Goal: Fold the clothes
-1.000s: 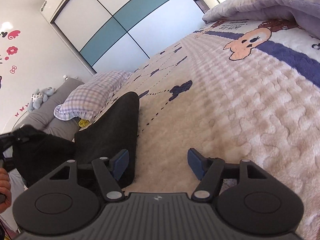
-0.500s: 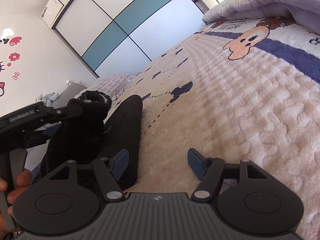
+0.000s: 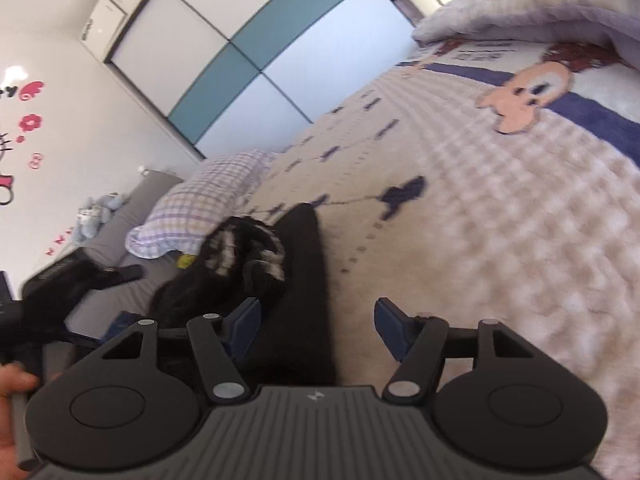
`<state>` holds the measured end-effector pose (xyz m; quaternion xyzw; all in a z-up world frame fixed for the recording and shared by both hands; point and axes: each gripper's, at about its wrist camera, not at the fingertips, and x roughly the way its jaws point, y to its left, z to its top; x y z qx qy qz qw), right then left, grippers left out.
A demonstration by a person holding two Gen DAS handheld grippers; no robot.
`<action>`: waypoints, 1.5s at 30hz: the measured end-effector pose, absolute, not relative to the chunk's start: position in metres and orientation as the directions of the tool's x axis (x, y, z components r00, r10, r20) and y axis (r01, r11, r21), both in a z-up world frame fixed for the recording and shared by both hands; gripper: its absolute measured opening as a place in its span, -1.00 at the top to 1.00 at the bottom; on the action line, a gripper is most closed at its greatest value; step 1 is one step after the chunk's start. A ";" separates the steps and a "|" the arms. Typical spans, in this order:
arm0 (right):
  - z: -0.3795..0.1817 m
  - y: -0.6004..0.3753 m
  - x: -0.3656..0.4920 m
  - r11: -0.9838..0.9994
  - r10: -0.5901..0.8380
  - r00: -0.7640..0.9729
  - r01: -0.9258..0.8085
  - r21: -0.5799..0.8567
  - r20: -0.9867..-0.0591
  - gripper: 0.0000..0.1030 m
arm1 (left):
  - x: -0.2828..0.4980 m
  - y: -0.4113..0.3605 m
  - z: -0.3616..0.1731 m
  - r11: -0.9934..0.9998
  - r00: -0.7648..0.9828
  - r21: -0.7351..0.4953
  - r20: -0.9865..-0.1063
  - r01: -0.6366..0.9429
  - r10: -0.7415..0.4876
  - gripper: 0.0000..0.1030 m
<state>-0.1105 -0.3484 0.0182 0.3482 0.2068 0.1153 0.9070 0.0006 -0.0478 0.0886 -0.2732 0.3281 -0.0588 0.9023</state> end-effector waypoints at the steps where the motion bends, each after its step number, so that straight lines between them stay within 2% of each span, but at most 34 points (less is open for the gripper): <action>1: 0.030 -0.339 -0.104 0.731 0.383 0.882 -0.108 0.674 -0.274 -0.31 | 0.002 -0.053 0.083 0.842 0.777 -0.532 -0.565 -0.087 -0.277 -0.68; 3: 0.052 -0.319 -0.083 0.751 0.431 0.858 -0.169 0.638 -0.280 -0.30 | -0.001 -0.061 0.074 0.852 0.788 -0.519 -0.549 -0.062 -0.277 -0.68; 5: 0.061 -0.307 -0.059 0.781 0.436 0.837 -0.168 0.601 -0.332 -0.30 | -0.009 -0.061 0.071 0.863 0.800 -0.505 -0.517 0.001 -0.303 -0.68; 9: 0.054 -0.300 -0.019 0.783 0.476 0.780 -0.166 0.599 -0.406 -0.29 | -0.008 -0.032 0.076 0.767 0.800 -0.641 -0.456 0.008 -0.390 -0.66; 11: 0.053 -0.293 -0.012 0.812 0.464 0.774 -0.178 0.555 -0.431 -0.10 | -0.009 -0.020 0.077 0.751 0.808 -0.661 -0.451 -0.016 -0.379 -0.66; 12: 0.054 -0.290 -0.010 0.828 0.460 0.768 -0.189 0.528 -0.446 0.27 | -0.008 -0.018 0.078 0.760 0.806 -0.650 -0.463 -0.026 -0.369 -0.66; 13: 0.053 -0.288 -0.009 0.838 0.457 0.757 -0.191 0.511 -0.466 0.38 | -0.008 -0.016 0.078 0.768 0.804 -0.639 -0.474 -0.035 -0.358 -0.66; 16: 0.058 -0.290 -0.011 0.841 0.461 0.752 -0.202 0.501 -0.471 0.51 | -0.007 -0.020 0.083 0.842 0.788 -0.539 -0.532 -0.033 -0.310 -0.66; 19: 0.079 -0.310 -0.023 0.801 0.474 0.790 -0.202 0.564 -0.389 0.58 | -0.012 -0.028 0.091 0.896 0.800 -0.445 -0.532 0.016 -0.279 -0.66; 21: 0.088 -0.319 -0.030 0.785 0.462 0.812 -0.187 0.591 -0.357 0.59 | -0.014 -0.033 0.094 0.918 0.802 -0.394 -0.532 0.050 -0.272 -0.66; 26: 0.052 -0.307 -0.012 0.844 0.411 0.763 -0.112 0.525 -0.498 0.59 | -0.001 -0.050 0.075 0.948 0.735 -0.308 -0.624 0.083 -0.267 -0.63; 27: 0.041 -0.309 -0.008 0.835 0.415 0.759 -0.099 0.541 -0.501 0.59 | 0.002 -0.053 0.070 0.956 0.722 -0.281 -0.645 0.084 -0.253 -0.57; 30: 0.034 -0.313 -0.005 0.810 0.429 0.755 -0.079 0.580 -0.496 0.59 | 0.005 -0.061 0.063 0.973 0.716 -0.209 -0.664 0.097 -0.215 -0.58; 32: 0.045 -0.307 -0.004 0.842 0.411 0.747 -0.092 0.532 -0.523 0.57 | 0.005 -0.060 0.062 0.972 0.712 -0.215 -0.668 0.094 -0.216 -0.60; 34: 0.061 -0.304 -0.009 0.871 0.382 0.757 -0.103 0.481 -0.530 0.23 | 0.006 -0.055 0.061 0.967 0.709 -0.238 -0.667 0.088 -0.229 -0.61; 36: 0.082 -0.301 -0.016 0.901 0.326 0.805 -0.106 0.420 -0.496 0.20 | 0.006 -0.057 0.059 0.965 0.702 -0.243 -0.671 0.096 -0.238 -0.69; 38: 0.099 -0.295 -0.017 0.903 0.343 0.830 -0.160 0.400 -0.441 0.05 | 0.006 -0.063 0.058 0.969 0.696 -0.219 -0.678 0.117 -0.237 -0.77; 41: 0.110 -0.276 -0.005 0.895 0.405 0.815 -0.262 0.360 -0.414 0.05 | 0.005 -0.071 0.057 0.973 0.694 -0.185 -0.682 0.140 -0.229 -0.87; 45: 0.081 -0.254 0.029 0.921 0.387 0.761 -0.288 0.262 -0.521 0.14 | 0.004 -0.066 0.059 0.966 0.698 -0.208 -0.669 0.154 -0.256 -0.87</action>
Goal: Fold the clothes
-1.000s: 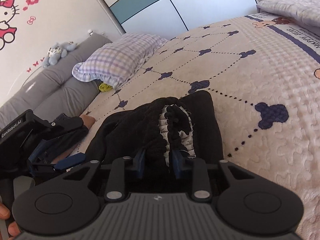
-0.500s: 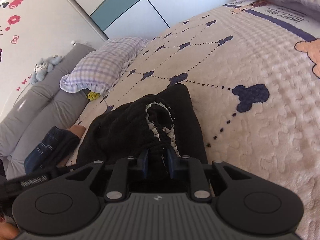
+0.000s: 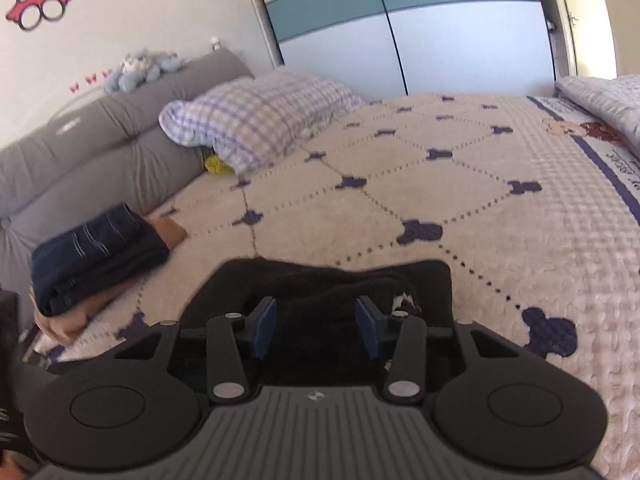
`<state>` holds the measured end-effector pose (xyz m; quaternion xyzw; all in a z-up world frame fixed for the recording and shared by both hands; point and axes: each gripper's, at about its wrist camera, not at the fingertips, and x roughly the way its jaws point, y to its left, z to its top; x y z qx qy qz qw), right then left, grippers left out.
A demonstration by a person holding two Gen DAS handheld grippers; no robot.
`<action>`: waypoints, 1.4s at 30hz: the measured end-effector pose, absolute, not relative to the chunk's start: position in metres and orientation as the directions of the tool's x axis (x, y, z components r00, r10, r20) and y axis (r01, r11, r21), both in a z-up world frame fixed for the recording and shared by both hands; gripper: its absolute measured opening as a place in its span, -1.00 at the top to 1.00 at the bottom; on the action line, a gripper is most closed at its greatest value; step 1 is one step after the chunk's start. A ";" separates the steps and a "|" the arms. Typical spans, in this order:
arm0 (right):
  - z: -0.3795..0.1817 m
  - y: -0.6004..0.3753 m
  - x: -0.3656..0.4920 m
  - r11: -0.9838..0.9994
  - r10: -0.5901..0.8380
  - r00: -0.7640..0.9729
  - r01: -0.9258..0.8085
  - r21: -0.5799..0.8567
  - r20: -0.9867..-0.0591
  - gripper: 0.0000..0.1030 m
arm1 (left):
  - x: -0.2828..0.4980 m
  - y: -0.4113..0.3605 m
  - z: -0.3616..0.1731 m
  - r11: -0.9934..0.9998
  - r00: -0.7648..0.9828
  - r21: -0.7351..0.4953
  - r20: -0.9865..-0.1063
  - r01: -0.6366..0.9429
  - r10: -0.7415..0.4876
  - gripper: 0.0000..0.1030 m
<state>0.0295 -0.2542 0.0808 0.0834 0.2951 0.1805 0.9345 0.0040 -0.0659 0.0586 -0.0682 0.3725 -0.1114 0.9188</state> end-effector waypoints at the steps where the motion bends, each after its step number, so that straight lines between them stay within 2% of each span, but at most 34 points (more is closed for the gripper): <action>1: 0.070 -0.256 0.032 0.930 0.366 0.762 -0.281 0.237 -0.534 0.38 | 0.003 -0.065 0.060 0.964 0.701 -0.208 -0.664 0.163 -0.262 -0.85; 2: 0.058 -0.258 0.035 0.938 0.346 0.764 -0.273 0.212 -0.545 0.52 | 0.000 -0.066 0.063 0.967 0.709 -0.188 -0.659 0.171 -0.253 -0.79; 3: 0.048 -0.261 0.037 0.945 0.328 0.765 -0.265 0.192 -0.554 0.77 | -0.005 -0.067 0.067 0.972 0.723 -0.161 -0.649 0.172 -0.236 -0.73; 5: 0.045 -0.271 0.034 0.935 0.348 0.765 -0.247 0.253 -0.542 0.78 | -0.016 -0.065 0.077 0.976 0.759 -0.132 -0.615 0.171 -0.216 -0.69; 7: 0.043 -0.275 0.032 0.928 0.361 0.765 -0.236 0.290 -0.533 0.84 | -0.023 -0.060 0.084 0.970 0.780 -0.165 -0.577 0.181 -0.244 -0.65; 10: 0.040 -0.274 0.029 0.928 0.356 0.775 -0.230 0.292 -0.523 0.84 | -0.020 -0.063 0.076 0.968 0.744 -0.170 -0.620 0.183 -0.249 -0.43; 12: 0.039 -0.271 0.028 0.931 0.349 0.781 -0.228 0.284 -0.519 0.84 | -0.017 -0.067 0.071 0.970 0.731 -0.154 -0.638 0.188 -0.243 -0.43; 15: 0.040 -0.272 0.030 0.931 0.351 0.777 -0.229 0.284 -0.522 0.84 | -0.012 -0.064 0.064 0.963 0.708 -0.196 -0.653 0.183 -0.268 -0.44; 20: 0.072 -0.279 0.057 0.906 0.411 0.688 -0.233 0.354 -0.598 0.79 | -0.011 -0.065 0.058 0.957 0.689 -0.212 -0.665 0.196 -0.289 -0.55; 21: 0.083 -0.275 0.061 0.906 0.416 0.678 -0.251 0.341 -0.606 0.66 | -0.011 -0.065 0.058 0.955 0.686 -0.221 -0.666 0.195 -0.294 -0.56; 22: 0.097 -0.263 0.064 0.908 0.418 0.680 -0.303 0.288 -0.602 0.42 | -0.011 -0.064 0.057 0.954 0.683 -0.230 -0.666 0.194 -0.300 -0.60; 24: 0.123 -0.235 0.070 0.886 0.443 0.662 -0.426 0.183 -0.604 0.12 | -0.011 -0.067 0.057 0.954 0.681 -0.226 -0.669 0.196 -0.298 -0.65; 25: 0.134 -0.218 0.075 0.859 0.465 0.640 -0.493 0.138 -0.612 0.11 | -0.011 -0.068 0.057 0.955 0.681 -0.220 -0.670 0.197 -0.295 -0.68; 29: 0.140 -0.145 0.108 0.677 0.569 0.411 -0.726 0.121 -0.713 0.18 | -0.010 -0.067 0.057 0.951 0.680 -0.244 -0.666 0.189 -0.306 -0.71; 31: 0.125 -0.110 0.126 0.619 0.525 0.315 -0.779 0.100 -0.791 0.23 | -0.010 -0.063 0.056 0.945 0.677 -0.268 -0.662 0.186 -0.321 -0.71; 34: 0.076 -0.085 0.155 0.644 0.387 0.250 -0.762 0.067 -0.887 0.35 | -0.009 -0.058 0.054 0.941 0.670 -0.285 -0.664 0.185 -0.332 -0.71; 36: 0.062 -0.093 0.165 0.676 0.443 0.228 -0.720 0.156 -0.867 0.40 | -0.008 -0.052 0.053 0.931 0.664 -0.316 -0.659 0.181 -0.353 -0.70; 41: 0.067 -0.104 0.163 0.680 0.484 0.238 -0.709 0.190 -0.842 0.45 | -0.007 -0.053 0.052 0.923 0.658 -0.330 -0.653 0.198 -0.375 -0.75; 42: 0.072 -0.106 0.162 0.687 0.484 0.249 -0.701 0.189 -0.839 0.53 | -0.009 -0.055 0.052 0.924 0.659 -0.323 -0.654 0.203 -0.373 -0.75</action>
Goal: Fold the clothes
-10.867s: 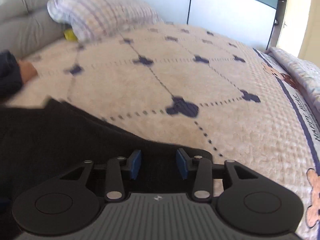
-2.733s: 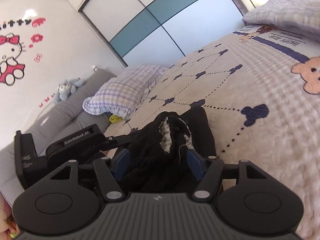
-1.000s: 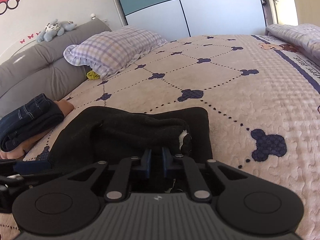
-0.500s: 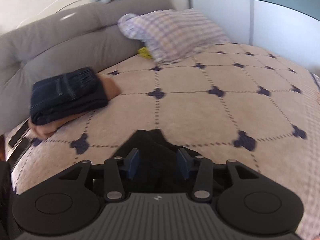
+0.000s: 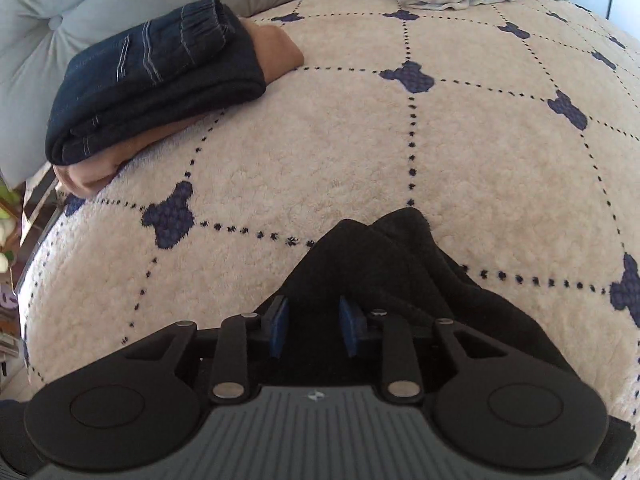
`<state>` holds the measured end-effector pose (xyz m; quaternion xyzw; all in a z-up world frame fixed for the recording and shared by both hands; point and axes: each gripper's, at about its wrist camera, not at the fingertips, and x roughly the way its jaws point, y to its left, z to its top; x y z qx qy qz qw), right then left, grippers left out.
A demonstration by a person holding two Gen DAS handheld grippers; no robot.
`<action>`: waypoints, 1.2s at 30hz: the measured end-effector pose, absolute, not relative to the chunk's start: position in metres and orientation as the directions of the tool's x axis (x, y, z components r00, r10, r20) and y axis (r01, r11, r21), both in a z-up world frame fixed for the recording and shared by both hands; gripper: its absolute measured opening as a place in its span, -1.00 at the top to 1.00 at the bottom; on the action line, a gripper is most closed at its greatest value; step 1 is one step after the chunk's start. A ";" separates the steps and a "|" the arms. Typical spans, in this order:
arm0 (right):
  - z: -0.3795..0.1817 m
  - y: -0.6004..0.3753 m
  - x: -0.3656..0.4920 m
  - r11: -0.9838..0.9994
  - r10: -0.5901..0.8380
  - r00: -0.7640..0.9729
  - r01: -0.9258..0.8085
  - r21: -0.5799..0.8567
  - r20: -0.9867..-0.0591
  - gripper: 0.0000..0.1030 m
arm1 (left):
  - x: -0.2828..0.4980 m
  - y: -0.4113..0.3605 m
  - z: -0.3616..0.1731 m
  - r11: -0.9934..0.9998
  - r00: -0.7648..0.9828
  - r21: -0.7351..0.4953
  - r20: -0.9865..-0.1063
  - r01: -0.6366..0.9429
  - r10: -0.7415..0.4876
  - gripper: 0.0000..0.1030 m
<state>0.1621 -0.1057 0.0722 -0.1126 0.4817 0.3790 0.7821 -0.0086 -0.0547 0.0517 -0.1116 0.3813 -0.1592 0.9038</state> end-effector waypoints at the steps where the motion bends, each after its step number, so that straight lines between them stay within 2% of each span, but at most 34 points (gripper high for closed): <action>1: 0.085 -0.111 0.158 0.704 0.482 0.299 -0.691 0.161 -0.824 0.63 | -0.010 -0.056 0.052 0.926 0.660 -0.315 -0.654 0.207 -0.370 -0.75; 3: 0.105 -0.128 0.145 0.735 0.483 0.388 -0.666 0.123 -0.785 0.58 | -0.012 -0.055 0.052 0.924 0.661 -0.322 -0.650 0.208 -0.376 -0.75; 6: 0.111 -0.176 0.127 0.811 0.410 0.490 -0.582 0.062 -0.769 0.33 | -0.011 -0.053 0.052 0.914 0.658 -0.352 -0.642 0.204 -0.394 -0.79; 7: 0.100 -0.198 0.120 0.841 0.369 0.507 -0.540 0.047 -0.779 0.34 | -0.010 -0.055 0.053 0.909 0.656 -0.361 -0.638 0.207 -0.403 -0.83; 8: 0.086 -0.219 0.113 0.850 0.397 0.494 -0.517 0.106 -0.774 0.37 | -0.010 -0.057 0.052 0.904 0.652 -0.369 -0.635 0.215 -0.414 -0.89; 9: 0.072 -0.240 0.105 0.855 0.430 0.484 -0.490 0.171 -0.762 0.43 | -0.010 -0.058 0.052 0.902 0.650 -0.368 -0.634 0.225 -0.420 -0.92; 10: 0.063 -0.264 0.097 0.850 0.493 0.499 -0.450 0.273 -0.712 0.65 | -0.010 -0.060 0.053 0.905 0.650 -0.353 -0.635 0.237 -0.418 -0.98; 12: 0.070 -0.290 0.074 0.870 0.490 0.592 -0.378 0.316 -0.640 1.00 | -0.013 -0.065 0.052 0.915 0.655 -0.314 -0.641 0.252 -0.400 -0.99; 13: 0.075 -0.301 0.062 0.878 0.478 0.639 -0.344 0.332 -0.603 0.99 | -0.013 -0.065 0.053 0.916 0.657 -0.311 -0.640 0.252 -0.398 -0.99; 14: 0.084 -0.301 0.045 0.903 0.429 0.696 -0.312 0.295 -0.576 0.92 | -0.013 -0.062 0.053 0.914 0.659 -0.323 -0.636 0.246 -0.402 -0.99; 16: 0.084 -0.302 0.026 0.917 0.394 0.721 -0.267 0.296 -0.570 0.52 | -0.010 -0.058 0.052 0.909 0.662 -0.346 -0.628 0.233 -0.409 -0.99; 18: 0.069 -0.301 0.018 0.909 0.411 0.682 -0.257 0.328 -0.605 0.48 | -0.008 -0.061 0.053 0.915 0.667 -0.330 -0.630 0.233 -0.397 -0.99; 20: 0.051 -0.299 0.017 0.918 0.386 0.680 -0.220 0.329 -0.623 0.30 | -0.010 -0.067 0.052 0.928 0.677 -0.282 -0.635 0.245 -0.372 -0.99; 22: 0.040 -0.307 0.017 0.916 0.366 0.690 -0.149 0.372 -0.624 -0.26 | -0.011 -0.068 0.054 0.933 0.689 -0.259 -0.629 0.251 -0.360 -0.94; 25: 0.022 -0.321 0.016 0.889 0.375 0.696 -0.083 0.450 -0.612 -0.63 | -0.011 -0.055 0.062 0.938 0.718 -0.271 -0.606 0.217 -0.342 -0.64; 29: 0.011 -0.331 0.008 0.852 0.408 0.703 -0.065 0.519 -0.582 -0.68 | -0.013 -0.013 0.068 0.925 0.780 -0.373 -0.555 0.076 -0.288 -0.63; 31: 0.009 -0.332 0.003 0.844 0.415 0.708 -0.066 0.532 -0.571 -0.68 | -0.006 0.007 0.059 0.902 0.765 -0.433 -0.583 -0.008 -0.273 -0.53; 34: 0.005 -0.336 0.000 0.818 0.436 0.713 -0.060 0.572 -0.549 -0.69 | 0.008 0.017 0.033 0.881 0.673 -0.464 -0.683 -0.097 -0.285 -0.48; 36: 0.002 -0.340 0.000 0.795 0.454 0.713 -0.053 0.604 -0.535 -0.70 | 0.010 0.019 0.026 0.844 0.667 -0.525 -0.669 -0.110 -0.329 -0.49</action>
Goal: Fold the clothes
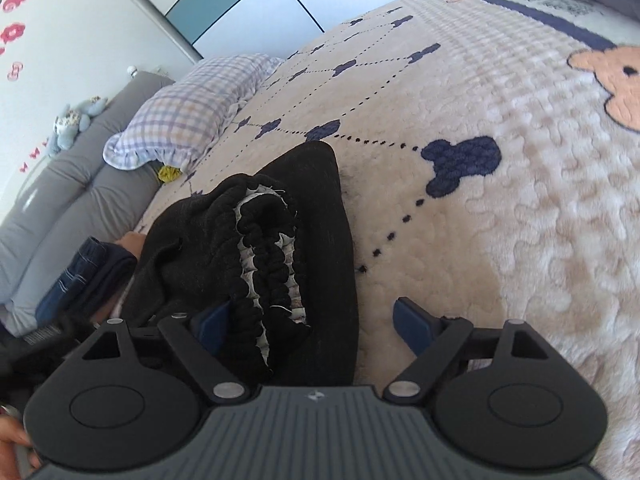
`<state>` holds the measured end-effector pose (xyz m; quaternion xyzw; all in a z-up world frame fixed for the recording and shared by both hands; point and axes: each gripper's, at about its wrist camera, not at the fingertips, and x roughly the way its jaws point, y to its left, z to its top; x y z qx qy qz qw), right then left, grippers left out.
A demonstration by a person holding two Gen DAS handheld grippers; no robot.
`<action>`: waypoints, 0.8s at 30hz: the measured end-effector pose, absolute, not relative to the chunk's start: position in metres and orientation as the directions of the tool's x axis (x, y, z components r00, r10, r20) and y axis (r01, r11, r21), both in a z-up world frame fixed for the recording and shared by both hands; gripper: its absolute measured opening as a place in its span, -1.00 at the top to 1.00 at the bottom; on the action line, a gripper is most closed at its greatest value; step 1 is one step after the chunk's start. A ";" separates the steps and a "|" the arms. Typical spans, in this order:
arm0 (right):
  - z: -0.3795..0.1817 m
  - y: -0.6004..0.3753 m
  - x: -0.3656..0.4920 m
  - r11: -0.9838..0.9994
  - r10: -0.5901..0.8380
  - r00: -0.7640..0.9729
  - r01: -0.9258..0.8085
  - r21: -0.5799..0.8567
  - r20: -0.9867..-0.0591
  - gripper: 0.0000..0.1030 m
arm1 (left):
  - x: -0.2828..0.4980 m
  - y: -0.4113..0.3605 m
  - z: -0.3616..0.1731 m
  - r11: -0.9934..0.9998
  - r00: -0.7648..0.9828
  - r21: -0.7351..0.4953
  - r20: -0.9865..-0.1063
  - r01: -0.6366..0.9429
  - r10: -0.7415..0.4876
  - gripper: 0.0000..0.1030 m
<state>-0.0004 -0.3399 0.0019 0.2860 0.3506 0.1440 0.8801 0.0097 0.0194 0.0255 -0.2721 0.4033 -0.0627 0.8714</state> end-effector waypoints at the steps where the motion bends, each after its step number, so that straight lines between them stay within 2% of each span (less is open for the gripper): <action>1: 0.003 -0.342 0.001 0.786 0.464 0.708 -0.052 0.616 -0.533 -0.72 | 0.011 0.020 0.024 0.827 0.663 -0.553 -0.656 -0.097 -0.361 -0.49; 4: 0.006 -0.348 0.005 0.748 0.498 0.693 -0.039 0.663 -0.521 -0.73 | 0.014 0.017 0.019 0.821 0.657 -0.563 -0.656 -0.098 -0.371 -0.57; 9: 0.015 -0.351 0.002 0.637 0.598 0.677 -0.077 0.767 -0.429 -0.82 | 0.018 0.011 0.019 0.832 0.655 -0.547 -0.662 -0.090 -0.364 -0.62; 12: 0.008 -0.344 0.011 0.644 0.616 0.634 -0.065 0.762 -0.467 -0.82 | 0.017 0.010 0.019 0.838 0.656 -0.538 -0.664 -0.085 -0.360 -0.65; 15: 0.002 -0.343 0.013 0.594 0.642 0.633 -0.054 0.803 -0.432 -0.93 | 0.018 0.009 0.019 0.838 0.656 -0.539 -0.663 -0.083 -0.361 -0.67; 18: 0.000 -0.333 0.020 0.647 0.621 0.616 -0.054 0.761 -0.484 -0.92 | 0.017 0.007 0.019 0.843 0.660 -0.532 -0.662 -0.081 -0.354 -0.70; 24: -0.003 -0.319 0.029 0.678 0.587 0.638 -0.051 0.734 -0.498 -0.92 | 0.021 0.008 0.016 0.828 0.656 -0.558 -0.649 -0.066 -0.385 -0.72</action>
